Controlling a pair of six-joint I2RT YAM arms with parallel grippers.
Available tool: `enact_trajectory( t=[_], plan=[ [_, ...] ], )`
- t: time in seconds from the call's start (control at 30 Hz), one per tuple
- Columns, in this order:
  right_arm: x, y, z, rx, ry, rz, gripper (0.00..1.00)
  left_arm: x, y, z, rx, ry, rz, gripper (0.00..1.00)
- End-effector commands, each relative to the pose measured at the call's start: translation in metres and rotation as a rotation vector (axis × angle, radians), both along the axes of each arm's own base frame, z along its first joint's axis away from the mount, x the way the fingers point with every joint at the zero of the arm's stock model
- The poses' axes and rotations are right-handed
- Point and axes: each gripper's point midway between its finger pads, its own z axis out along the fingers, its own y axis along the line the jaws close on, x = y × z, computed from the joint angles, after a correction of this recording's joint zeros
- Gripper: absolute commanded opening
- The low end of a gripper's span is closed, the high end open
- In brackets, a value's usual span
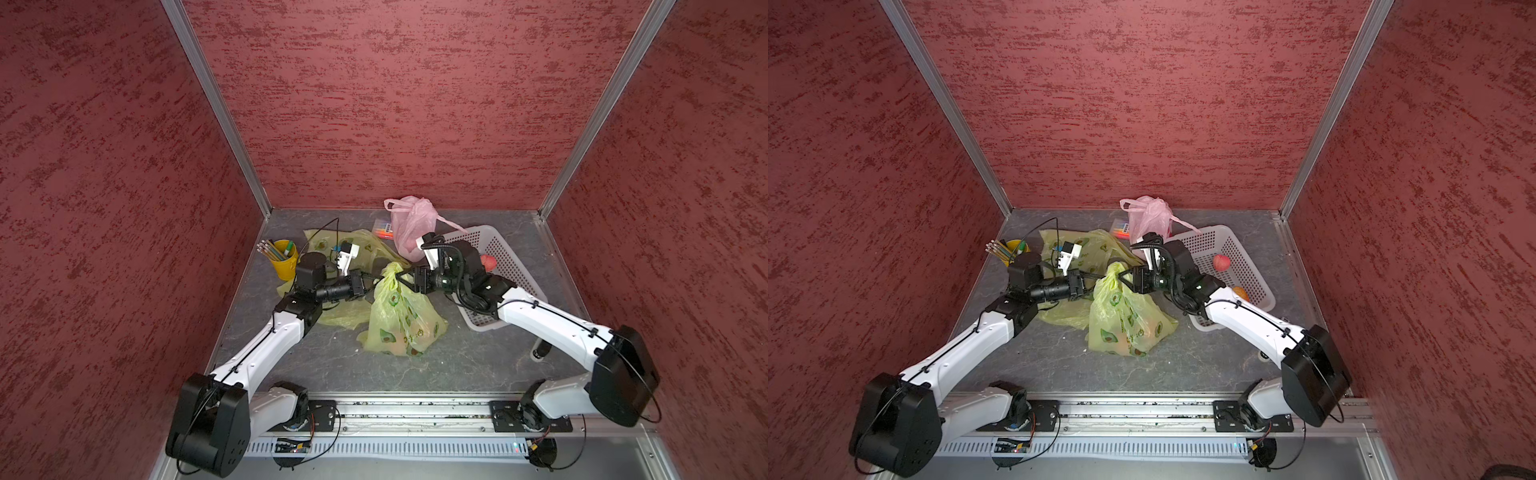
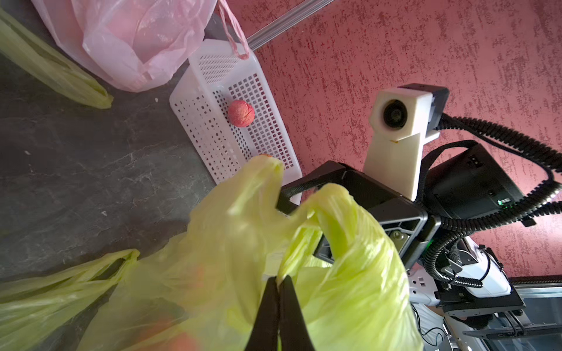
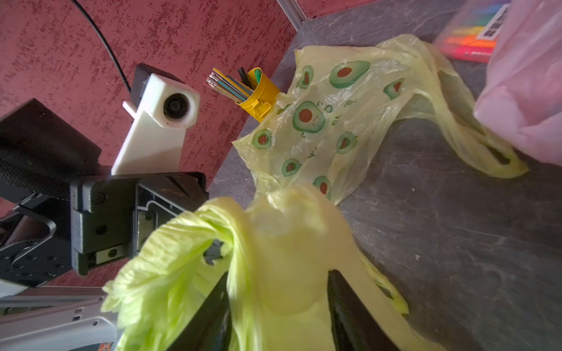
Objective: Place the peach into a plastic bag & tie a knot
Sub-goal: Tie the plastic bag at the center of the board.
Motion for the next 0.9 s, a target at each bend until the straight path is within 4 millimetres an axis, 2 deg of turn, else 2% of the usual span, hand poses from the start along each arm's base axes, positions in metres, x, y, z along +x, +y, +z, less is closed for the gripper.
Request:
enact_trajectory(
  t=[0.0, 0.17, 0.2, 0.3, 0.37, 0.43, 0.6, 0.73, 0.87],
  plan=[
    [0.0, -0.018, 0.043, -0.012, -0.098, -0.07, 0.57, 0.0, 0.001, 0.018, -0.027, -0.065, -0.006, 0.0],
    [-0.015, -0.027, 0.078, 0.039, -0.116, -0.066, 0.58, -0.001, 0.001, 0.021, -0.03, -0.072, -0.008, 0.0],
    [-0.02, -0.027, 0.084, 0.056, -0.114, -0.051, 0.56, -0.001, 0.001, 0.022, -0.03, -0.073, -0.009, 0.0],
    [-0.041, -0.013, 0.101, 0.148, -0.08, 0.065, 0.42, -0.001, 0.001, 0.023, -0.031, -0.071, -0.009, 0.0],
    [-0.057, -0.001, 0.106, 0.188, -0.046, 0.147, 0.4, -0.001, 0.001, 0.024, -0.031, -0.075, -0.01, 0.0],
    [-0.067, 0.008, 0.103, 0.196, -0.015, 0.186, 0.42, -0.001, 0.001, 0.023, -0.031, -0.073, -0.01, 0.0],
    [-0.074, 0.015, 0.085, 0.188, 0.038, 0.208, 0.44, 0.001, 0.001, 0.023, -0.03, -0.071, -0.006, 0.0],
    [-0.076, 0.026, 0.065, 0.165, 0.085, 0.237, 0.44, 0.0, 0.0, 0.025, -0.031, -0.071, -0.008, 0.0],
    [-0.068, 0.029, 0.048, 0.126, 0.103, 0.212, 0.44, -0.001, 0.0, 0.027, -0.031, -0.075, -0.011, 0.0]
  ],
)
